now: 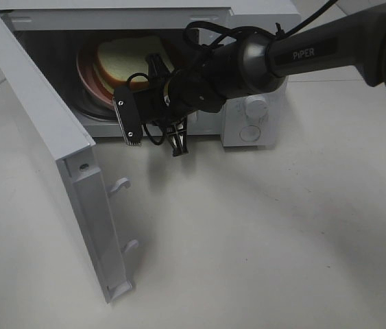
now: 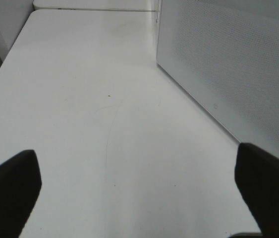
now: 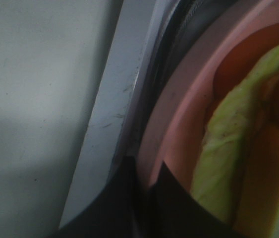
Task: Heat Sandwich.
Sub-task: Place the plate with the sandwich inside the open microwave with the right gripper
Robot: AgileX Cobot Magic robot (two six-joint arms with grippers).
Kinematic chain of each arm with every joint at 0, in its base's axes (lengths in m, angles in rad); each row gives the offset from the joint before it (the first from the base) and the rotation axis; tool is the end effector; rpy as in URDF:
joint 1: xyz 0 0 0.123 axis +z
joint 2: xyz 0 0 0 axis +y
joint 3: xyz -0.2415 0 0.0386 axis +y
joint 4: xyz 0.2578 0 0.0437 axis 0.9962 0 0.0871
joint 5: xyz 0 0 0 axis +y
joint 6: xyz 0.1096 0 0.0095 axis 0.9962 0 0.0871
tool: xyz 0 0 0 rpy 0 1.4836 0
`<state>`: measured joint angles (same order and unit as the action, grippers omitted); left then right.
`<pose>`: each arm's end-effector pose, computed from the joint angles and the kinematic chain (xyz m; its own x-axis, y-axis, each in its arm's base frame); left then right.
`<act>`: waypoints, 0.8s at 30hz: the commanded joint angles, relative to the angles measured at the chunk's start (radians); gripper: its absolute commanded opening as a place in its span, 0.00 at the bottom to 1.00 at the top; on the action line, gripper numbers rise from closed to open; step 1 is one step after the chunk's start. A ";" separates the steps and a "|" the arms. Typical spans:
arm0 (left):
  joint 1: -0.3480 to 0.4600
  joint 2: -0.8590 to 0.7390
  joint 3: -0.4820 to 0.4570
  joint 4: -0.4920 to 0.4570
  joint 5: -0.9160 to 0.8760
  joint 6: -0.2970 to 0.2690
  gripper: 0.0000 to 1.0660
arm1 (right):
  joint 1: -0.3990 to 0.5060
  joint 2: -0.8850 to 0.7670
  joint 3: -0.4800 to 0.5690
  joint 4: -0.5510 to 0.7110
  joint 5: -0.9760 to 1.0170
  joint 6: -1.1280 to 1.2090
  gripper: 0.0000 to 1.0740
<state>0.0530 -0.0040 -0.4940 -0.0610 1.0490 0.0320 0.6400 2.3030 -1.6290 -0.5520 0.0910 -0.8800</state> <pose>0.0624 -0.0025 0.2730 -0.4460 -0.0221 -0.8948 -0.0050 0.9997 -0.0222 0.4085 0.2975 0.0822 0.4915 -0.8671 -0.0813 -0.5690 -0.2491 -0.7837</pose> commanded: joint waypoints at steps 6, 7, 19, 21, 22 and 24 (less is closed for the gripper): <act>0.000 -0.023 0.003 0.004 -0.014 -0.003 0.96 | 0.000 -0.010 -0.015 -0.008 -0.057 0.078 0.12; 0.000 -0.023 0.003 0.004 -0.014 -0.003 0.96 | 0.000 -0.010 -0.015 -0.008 -0.059 0.078 0.15; 0.000 -0.023 0.003 0.004 -0.014 -0.003 0.96 | 0.000 -0.010 -0.015 -0.010 -0.063 0.078 0.43; 0.000 -0.023 0.003 0.004 -0.014 -0.003 0.96 | 0.000 -0.010 -0.015 -0.010 -0.078 0.078 0.46; 0.000 -0.023 0.003 0.004 -0.014 -0.003 0.96 | 0.000 -0.010 -0.015 -0.010 -0.078 0.078 0.46; 0.000 -0.023 0.003 0.004 -0.014 -0.003 0.96 | 0.000 -0.010 -0.015 -0.010 -0.081 0.078 0.47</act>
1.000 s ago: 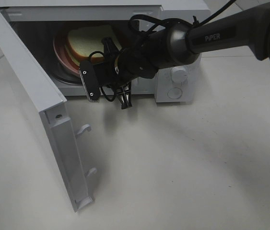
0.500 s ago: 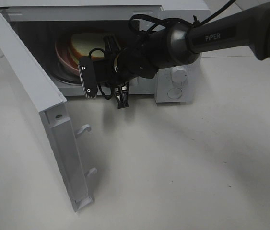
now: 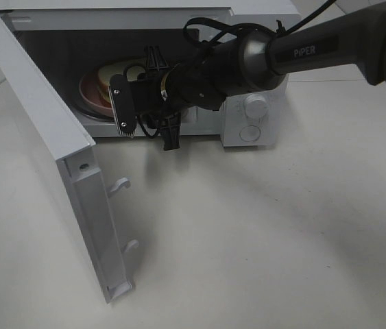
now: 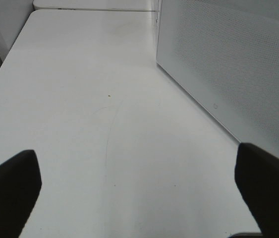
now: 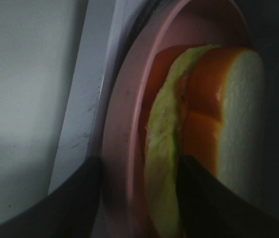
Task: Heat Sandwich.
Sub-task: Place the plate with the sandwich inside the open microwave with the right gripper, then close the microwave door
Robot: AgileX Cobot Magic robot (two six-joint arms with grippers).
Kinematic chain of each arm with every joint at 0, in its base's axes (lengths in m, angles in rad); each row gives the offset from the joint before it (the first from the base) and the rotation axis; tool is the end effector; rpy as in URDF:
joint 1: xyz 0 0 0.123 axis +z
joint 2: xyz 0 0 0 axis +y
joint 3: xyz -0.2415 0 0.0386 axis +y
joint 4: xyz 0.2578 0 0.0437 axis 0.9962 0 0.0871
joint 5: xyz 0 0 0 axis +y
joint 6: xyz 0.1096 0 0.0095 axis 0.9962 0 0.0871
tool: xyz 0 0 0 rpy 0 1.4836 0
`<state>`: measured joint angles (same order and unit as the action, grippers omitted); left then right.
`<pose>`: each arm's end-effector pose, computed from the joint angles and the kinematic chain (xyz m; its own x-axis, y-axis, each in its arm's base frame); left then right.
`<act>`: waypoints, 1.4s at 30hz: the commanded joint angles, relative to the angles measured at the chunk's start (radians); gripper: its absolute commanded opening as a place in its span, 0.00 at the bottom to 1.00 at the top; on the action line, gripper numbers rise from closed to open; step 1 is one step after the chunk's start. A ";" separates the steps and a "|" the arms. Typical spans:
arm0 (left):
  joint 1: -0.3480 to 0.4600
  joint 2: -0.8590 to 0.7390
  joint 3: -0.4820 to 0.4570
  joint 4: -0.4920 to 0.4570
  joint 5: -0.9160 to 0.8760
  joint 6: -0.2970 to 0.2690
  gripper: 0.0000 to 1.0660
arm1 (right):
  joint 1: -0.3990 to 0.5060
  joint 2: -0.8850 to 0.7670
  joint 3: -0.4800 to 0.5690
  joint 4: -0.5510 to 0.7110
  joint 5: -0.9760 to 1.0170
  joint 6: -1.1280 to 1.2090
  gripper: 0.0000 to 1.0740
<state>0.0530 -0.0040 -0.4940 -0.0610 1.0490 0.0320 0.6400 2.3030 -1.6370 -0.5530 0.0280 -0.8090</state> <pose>0.0624 -0.0025 0.2730 -0.4460 -0.0221 -0.8948 -0.0050 0.9997 -0.0222 0.4104 0.3035 0.0895 0.4803 -0.8619 -0.1628 -0.5666 -0.1632 -0.8077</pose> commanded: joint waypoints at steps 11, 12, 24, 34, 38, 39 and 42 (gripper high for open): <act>0.000 -0.023 0.003 0.004 -0.014 -0.003 0.96 | 0.000 -0.068 0.001 -0.013 -0.002 0.141 0.47; 0.000 -0.023 0.003 0.004 -0.014 -0.003 0.96 | 0.000 -0.068 0.001 -0.013 -0.002 0.141 0.47; 0.000 -0.023 0.003 0.005 -0.014 -0.002 0.96 | 0.010 -0.215 0.250 -0.013 -0.028 0.137 0.47; 0.000 -0.023 0.003 0.005 -0.014 -0.002 0.96 | 0.038 -0.344 0.412 -0.008 -0.048 0.138 0.47; 0.000 -0.023 0.003 0.005 -0.014 -0.002 0.96 | 0.038 -0.394 0.469 -0.006 -0.049 0.138 0.47; 0.000 -0.023 0.003 0.005 -0.014 -0.002 0.96 | 0.038 -0.408 0.483 -0.006 -0.048 0.138 0.47; 0.000 -0.023 0.003 0.005 -0.014 -0.002 0.96 | 0.038 -0.445 0.517 -0.004 -0.044 0.164 0.47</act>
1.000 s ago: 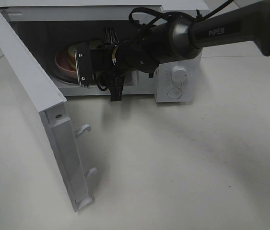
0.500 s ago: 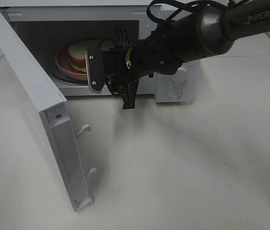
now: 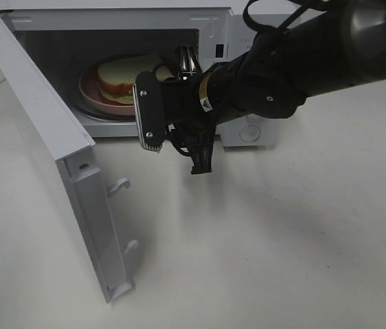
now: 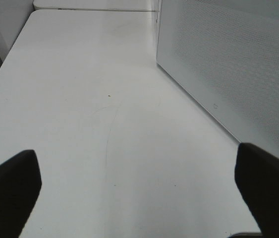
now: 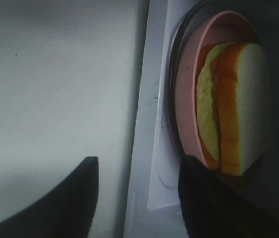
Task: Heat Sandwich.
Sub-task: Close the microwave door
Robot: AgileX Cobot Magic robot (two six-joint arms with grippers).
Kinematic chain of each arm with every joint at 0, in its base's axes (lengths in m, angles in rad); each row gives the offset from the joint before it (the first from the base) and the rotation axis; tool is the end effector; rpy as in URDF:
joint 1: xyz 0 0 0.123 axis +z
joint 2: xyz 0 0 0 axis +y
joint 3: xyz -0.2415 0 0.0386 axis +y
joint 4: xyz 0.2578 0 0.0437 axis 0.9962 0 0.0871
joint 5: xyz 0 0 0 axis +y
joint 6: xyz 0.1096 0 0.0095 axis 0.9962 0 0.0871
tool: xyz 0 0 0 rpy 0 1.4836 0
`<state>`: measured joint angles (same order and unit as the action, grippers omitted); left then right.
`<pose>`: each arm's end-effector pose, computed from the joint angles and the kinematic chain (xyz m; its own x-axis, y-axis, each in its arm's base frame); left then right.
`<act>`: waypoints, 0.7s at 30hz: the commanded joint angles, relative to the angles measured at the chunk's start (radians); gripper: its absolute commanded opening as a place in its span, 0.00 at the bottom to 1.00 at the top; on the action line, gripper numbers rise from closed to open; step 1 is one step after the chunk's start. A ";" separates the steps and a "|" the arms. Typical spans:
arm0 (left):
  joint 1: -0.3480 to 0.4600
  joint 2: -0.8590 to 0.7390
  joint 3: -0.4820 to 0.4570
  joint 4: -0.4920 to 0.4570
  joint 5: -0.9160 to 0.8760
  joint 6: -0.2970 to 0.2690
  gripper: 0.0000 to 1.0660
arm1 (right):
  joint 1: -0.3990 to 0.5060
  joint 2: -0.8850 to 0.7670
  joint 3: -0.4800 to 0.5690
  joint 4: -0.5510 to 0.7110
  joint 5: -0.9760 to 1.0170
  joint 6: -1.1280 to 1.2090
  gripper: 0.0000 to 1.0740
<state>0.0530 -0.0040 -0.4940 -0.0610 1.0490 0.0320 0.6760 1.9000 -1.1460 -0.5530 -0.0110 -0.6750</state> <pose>0.0624 -0.0025 0.2730 -0.4460 -0.0221 -0.8948 -0.0050 0.9997 -0.0222 0.3269 0.2629 0.1271 0.4324 -0.8605 -0.2694 -0.6605 -0.0988 -0.7443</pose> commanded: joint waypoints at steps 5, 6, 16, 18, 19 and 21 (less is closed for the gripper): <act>0.000 -0.023 0.003 0.005 -0.014 -0.002 0.96 | 0.002 -0.093 0.043 0.045 0.058 0.185 0.47; 0.000 -0.023 0.003 0.005 -0.014 -0.002 0.96 | 0.002 -0.093 0.043 0.045 0.058 0.185 0.47; 0.000 -0.023 0.003 0.005 -0.014 -0.001 0.96 | 0.002 -0.206 0.043 0.048 0.248 0.572 0.47; 0.000 -0.023 0.003 0.005 -0.014 -0.001 0.96 | 0.002 -0.231 0.043 0.056 0.293 0.634 0.47; 0.000 -0.023 0.003 0.005 -0.014 -0.001 0.96 | 0.002 -0.231 0.043 0.056 0.293 0.634 0.47; 0.000 -0.023 0.003 0.005 -0.014 -0.001 0.96 | 0.002 -0.266 0.043 0.096 0.363 0.684 0.47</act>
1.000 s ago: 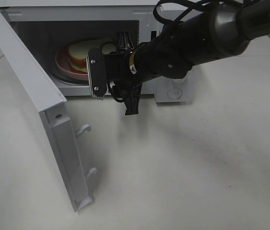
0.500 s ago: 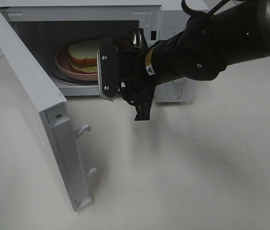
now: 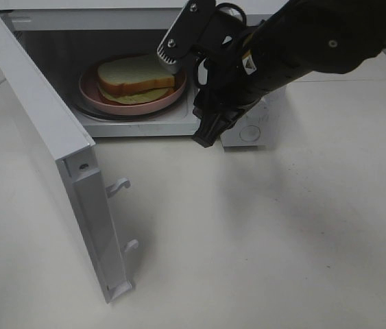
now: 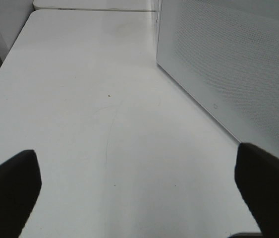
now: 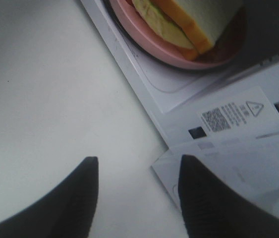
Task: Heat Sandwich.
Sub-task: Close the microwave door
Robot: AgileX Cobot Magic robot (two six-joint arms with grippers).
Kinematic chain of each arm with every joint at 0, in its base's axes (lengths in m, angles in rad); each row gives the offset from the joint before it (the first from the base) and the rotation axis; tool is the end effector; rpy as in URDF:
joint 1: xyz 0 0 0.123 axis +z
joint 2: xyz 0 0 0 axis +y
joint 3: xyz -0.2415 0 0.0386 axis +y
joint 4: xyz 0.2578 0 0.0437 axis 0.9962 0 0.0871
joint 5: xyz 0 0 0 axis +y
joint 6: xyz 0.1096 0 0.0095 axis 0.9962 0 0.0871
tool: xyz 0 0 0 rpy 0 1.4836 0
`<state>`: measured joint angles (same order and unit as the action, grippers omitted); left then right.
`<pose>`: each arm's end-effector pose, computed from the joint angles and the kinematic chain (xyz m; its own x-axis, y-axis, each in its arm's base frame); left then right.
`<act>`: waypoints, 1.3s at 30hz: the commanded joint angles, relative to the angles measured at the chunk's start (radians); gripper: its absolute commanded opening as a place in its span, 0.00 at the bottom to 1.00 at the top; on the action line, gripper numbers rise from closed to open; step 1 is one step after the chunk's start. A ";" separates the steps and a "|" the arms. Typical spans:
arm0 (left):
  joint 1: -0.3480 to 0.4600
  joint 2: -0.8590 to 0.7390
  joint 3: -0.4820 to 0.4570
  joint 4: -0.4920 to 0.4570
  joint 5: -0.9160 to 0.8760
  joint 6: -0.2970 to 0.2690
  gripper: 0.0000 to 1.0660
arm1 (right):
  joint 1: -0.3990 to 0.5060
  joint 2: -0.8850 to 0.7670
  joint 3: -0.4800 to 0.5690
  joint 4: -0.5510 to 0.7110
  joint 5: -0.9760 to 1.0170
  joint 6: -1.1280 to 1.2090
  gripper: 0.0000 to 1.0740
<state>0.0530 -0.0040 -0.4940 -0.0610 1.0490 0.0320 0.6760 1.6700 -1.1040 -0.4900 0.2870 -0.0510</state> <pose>0.0624 -0.0025 0.2730 -0.4460 -0.0221 -0.8948 -0.0050 0.9997 -0.0222 0.3090 0.2290 0.1851 -0.1807 -0.7804 -0.5986 -0.7314 0.5135 -0.4488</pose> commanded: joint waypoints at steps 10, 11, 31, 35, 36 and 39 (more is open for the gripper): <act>0.000 -0.023 0.003 0.005 -0.014 -0.001 0.96 | -0.001 -0.142 0.001 0.178 0.383 0.192 0.47; 0.000 -0.023 0.003 0.005 -0.014 -0.001 0.96 | -0.001 -0.153 0.001 0.194 0.420 0.192 0.47; 0.000 -0.023 0.003 0.005 -0.014 -0.001 0.96 | -0.456 -0.285 0.000 0.456 0.827 0.157 0.47; 0.000 -0.023 0.003 0.005 -0.014 -0.001 0.96 | -0.593 -0.285 0.000 0.455 0.923 0.154 0.47; 0.000 -0.023 0.003 0.005 -0.014 -0.001 0.96 | -0.593 -0.285 0.000 0.455 0.923 0.154 0.47; 0.000 -0.023 0.003 0.005 -0.014 -0.001 0.96 | -0.699 -0.297 0.001 0.455 0.998 0.151 0.47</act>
<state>0.0530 -0.0040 -0.4940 -0.0600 1.0490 0.0320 0.0140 1.3880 -1.1030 -0.0440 1.2030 0.1090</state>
